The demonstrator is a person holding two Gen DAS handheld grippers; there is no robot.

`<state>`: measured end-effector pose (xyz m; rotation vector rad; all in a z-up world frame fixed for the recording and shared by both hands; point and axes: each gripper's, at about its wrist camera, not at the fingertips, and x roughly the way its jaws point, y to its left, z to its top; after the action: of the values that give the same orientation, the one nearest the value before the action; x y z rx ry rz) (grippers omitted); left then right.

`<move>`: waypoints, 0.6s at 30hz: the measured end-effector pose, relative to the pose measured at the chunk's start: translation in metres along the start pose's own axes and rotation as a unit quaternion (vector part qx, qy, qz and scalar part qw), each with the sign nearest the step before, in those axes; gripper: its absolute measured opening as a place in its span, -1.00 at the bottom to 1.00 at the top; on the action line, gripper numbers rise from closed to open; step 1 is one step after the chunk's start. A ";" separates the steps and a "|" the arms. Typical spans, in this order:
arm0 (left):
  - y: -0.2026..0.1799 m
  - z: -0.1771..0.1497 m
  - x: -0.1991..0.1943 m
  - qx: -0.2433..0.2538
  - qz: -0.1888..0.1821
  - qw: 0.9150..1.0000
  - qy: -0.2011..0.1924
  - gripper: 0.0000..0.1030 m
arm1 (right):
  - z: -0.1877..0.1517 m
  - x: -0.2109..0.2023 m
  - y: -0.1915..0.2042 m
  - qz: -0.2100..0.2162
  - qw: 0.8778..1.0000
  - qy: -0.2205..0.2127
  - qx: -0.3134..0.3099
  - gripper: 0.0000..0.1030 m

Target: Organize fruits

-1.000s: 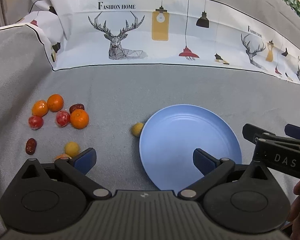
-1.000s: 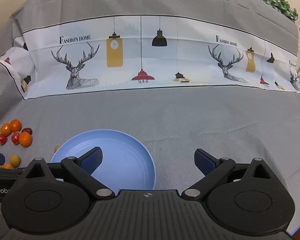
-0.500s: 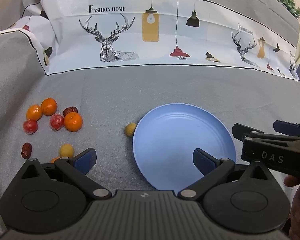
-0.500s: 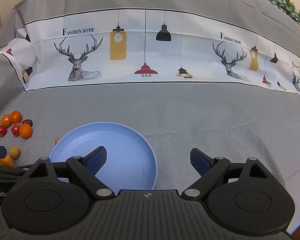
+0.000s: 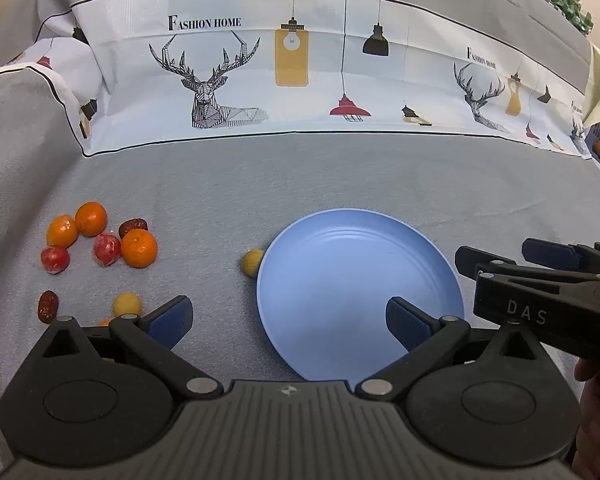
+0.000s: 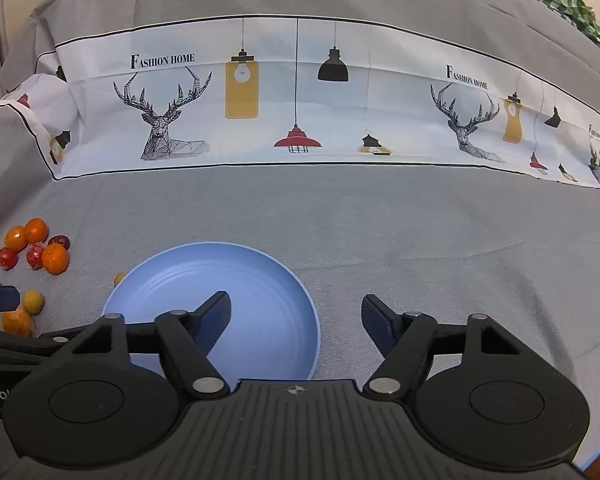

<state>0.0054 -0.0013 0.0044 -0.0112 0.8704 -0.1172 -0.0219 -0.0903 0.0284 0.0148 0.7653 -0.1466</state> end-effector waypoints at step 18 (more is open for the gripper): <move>-0.004 0.000 -0.006 0.007 -0.021 1.000 -0.014 0.75 | 0.002 -0.005 0.000 0.024 1.000 -0.018 0.000 -0.06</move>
<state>0.0010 -0.0048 0.0088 -0.0179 0.8413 -0.1631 -0.0241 -0.0901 0.0334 0.0303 0.7277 -0.1010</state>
